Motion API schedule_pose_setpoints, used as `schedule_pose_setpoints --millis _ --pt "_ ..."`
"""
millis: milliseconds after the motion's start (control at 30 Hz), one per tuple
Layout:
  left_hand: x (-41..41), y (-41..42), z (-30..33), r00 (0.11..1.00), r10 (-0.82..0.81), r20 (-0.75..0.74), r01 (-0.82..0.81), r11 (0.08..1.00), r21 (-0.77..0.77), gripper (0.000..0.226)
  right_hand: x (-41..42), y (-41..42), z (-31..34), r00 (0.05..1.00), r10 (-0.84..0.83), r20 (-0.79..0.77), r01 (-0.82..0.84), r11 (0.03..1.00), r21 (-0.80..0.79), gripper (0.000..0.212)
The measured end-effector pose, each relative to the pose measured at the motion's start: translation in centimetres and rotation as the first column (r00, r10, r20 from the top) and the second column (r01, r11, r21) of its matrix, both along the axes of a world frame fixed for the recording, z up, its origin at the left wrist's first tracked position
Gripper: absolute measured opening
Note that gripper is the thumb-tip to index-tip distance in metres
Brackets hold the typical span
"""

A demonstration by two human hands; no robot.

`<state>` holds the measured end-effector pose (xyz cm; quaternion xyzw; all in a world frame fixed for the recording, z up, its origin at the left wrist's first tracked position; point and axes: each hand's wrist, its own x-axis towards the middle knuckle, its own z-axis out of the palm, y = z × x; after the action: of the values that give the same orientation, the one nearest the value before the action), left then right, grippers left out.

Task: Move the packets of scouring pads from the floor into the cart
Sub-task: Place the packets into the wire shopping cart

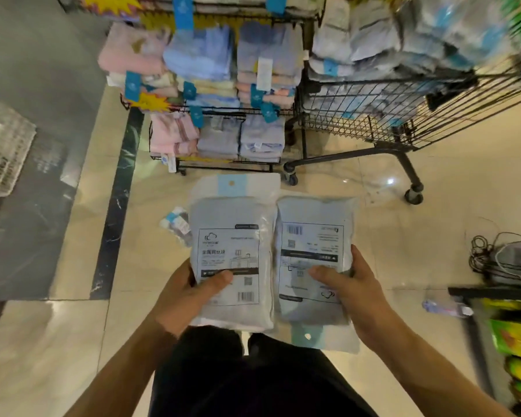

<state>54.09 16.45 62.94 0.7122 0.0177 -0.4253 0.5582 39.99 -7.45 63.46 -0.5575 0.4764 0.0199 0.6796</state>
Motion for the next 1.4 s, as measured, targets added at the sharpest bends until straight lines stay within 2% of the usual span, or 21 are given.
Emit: schedule_pose_setpoints --millis 67,133,200,500,567,733,800,833,900,967,1067,1100,1167,1233,1400 --pt "0.3 -0.8 0.9 1.000 -0.024 0.000 0.024 0.999 -0.038 0.039 -0.3 -0.5 0.9 0.998 -0.057 0.014 0.057 0.998 0.007 0.047" --pt "0.9 -1.6 1.4 0.999 -0.055 -0.005 0.054 0.997 -0.055 0.043 -0.4 -0.6 1.8 0.994 -0.108 0.025 0.108 0.994 0.009 0.048" --pt "2.0 -2.6 1.7 0.996 -0.091 -0.016 0.090 0.995 -0.048 0.050 -0.2 -0.6 3.1 0.987 -0.158 0.039 0.158 0.987 0.002 0.054" --pt "7.4 -7.9 3.5 0.953 -0.304 -0.018 0.302 0.951 -0.062 0.046 -0.3 -0.8 7.3 0.941 -0.335 0.036 0.336 0.942 -0.017 0.070" --pt "8.1 -9.4 3.7 0.938 -0.345 -0.023 0.342 0.936 -0.087 0.057 -0.5 -1.2 7.9 0.930 -0.364 0.047 0.366 0.930 -0.038 0.069" --pt "8.7 -14.0 4.1 0.908 -0.419 0.026 0.419 0.903 -0.094 0.107 -1.8 -3.6 9.1 0.895 -0.441 0.070 0.446 0.891 -0.088 0.062" --pt "8.3 -16.4 4.1 0.901 -0.433 0.034 0.434 0.896 -0.093 0.110 -2.5 -5.4 9.6 0.881 -0.466 0.086 0.472 0.877 -0.092 0.063" --pt "8.0 -17.8 4.2 0.897 -0.441 0.028 0.442 0.891 -0.104 0.101 -2.9 -6.5 9.7 0.875 -0.476 0.090 0.484 0.870 -0.094 0.062" --pt "7.0 -20.6 4.4 0.899 -0.437 0.018 0.436 0.890 -0.132 0.082 -3.8 -9.1 9.9 0.868 -0.487 0.096 0.495 0.864 -0.095 0.059" --pt "5.8 -23.8 4.6 0.905 -0.425 0.012 0.421 0.893 -0.160 0.084 -4.8 -12.2 9.6 0.864 -0.497 0.085 0.503 0.860 -0.085 0.051" --pt "3.3 -28.6 4.5 0.923 -0.384 0.001 0.379 0.909 -0.171 0.067 -6.8 -18.0 9.0 0.885 -0.463 0.053 0.466 0.880 -0.089 0.040" --pt "2.4 -30.2 4.6 0.928 -0.373 -0.007 0.366 0.914 -0.177 0.072 -7.3 -20.1 8.8 0.890 -0.452 0.049 0.455 0.886 -0.085 0.039" --pt "0.6 -33.2 4.6 0.942 -0.333 -0.040 0.321 0.930 -0.177 0.100 -8.4 -24.4 8.8 0.903 -0.426 0.049 0.429 0.900 -0.075 0.039" --pt "-1.2 -36.0 4.5 0.953 -0.290 -0.081 0.273 0.946 -0.177 0.117 -9.5 -28.3 8.9 0.914 -0.403 0.051 0.406 0.912 -0.066 0.038" --pt "-4.3 -41.6 5.3 0.976 -0.210 -0.063 0.193 0.958 -0.210 0.116 -10.9 -36.2 8.7 0.938 -0.344 0.046 0.346 0.937 -0.045 0.037"
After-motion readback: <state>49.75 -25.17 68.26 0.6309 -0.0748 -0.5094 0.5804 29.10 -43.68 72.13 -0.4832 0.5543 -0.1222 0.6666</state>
